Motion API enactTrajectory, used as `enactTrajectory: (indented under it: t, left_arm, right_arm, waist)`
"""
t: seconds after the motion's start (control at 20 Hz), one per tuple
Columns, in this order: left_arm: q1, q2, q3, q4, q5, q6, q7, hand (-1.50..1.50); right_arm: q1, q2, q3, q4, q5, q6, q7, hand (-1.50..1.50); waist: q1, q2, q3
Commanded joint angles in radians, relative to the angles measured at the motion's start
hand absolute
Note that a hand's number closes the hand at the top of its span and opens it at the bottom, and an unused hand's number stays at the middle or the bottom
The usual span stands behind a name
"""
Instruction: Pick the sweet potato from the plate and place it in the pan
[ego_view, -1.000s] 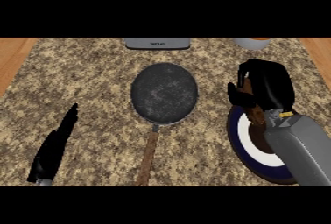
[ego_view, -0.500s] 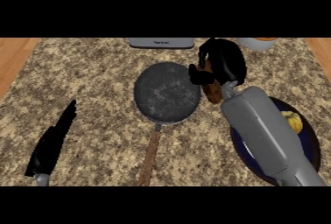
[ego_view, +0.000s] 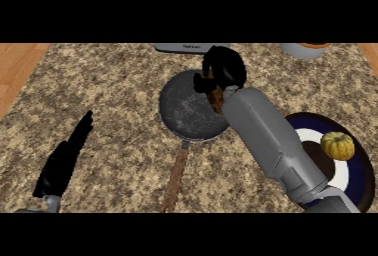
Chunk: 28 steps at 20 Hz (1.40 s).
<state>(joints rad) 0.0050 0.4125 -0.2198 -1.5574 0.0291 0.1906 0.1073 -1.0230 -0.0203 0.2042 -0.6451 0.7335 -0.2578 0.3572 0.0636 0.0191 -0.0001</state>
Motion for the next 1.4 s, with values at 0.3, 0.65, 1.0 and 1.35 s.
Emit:
enactTrajectory:
  t: [0.3, 0.65, 1.0, 1.35]
  left_arm:
    - [-0.047, -0.023, -0.029, -0.003, -0.025, -0.013, 0.02, 0.0]
    - [-0.067, -0.032, -0.032, 0.028, -0.03, -0.028, 0.012, 0.0]
    - [-0.065, -0.01, -0.006, 0.02, -0.025, -0.038, 0.02, 0.0]
    - [-0.012, -0.024, 0.004, 0.015, -0.03, -0.016, 0.011, 0.0]
  right_arm:
    - [-0.016, 0.02, -0.098, 0.235, -0.263, 0.051, -0.085, 1.5]
    - [-0.026, 0.02, -0.153, 0.273, -0.453, -0.027, -0.199, -1.5]
    - [-0.046, 0.02, -0.241, 0.247, -0.562, -0.253, -0.377, -1.5]
    - [-0.024, 0.008, -0.378, 0.289, -0.656, -0.414, -0.462, -1.5]
  waist:
    - [0.058, 0.02, 0.003]
    - [0.08, 0.022, 0.003]
    - [0.047, 0.011, 0.002]
    - [0.002, 0.003, 0.002]
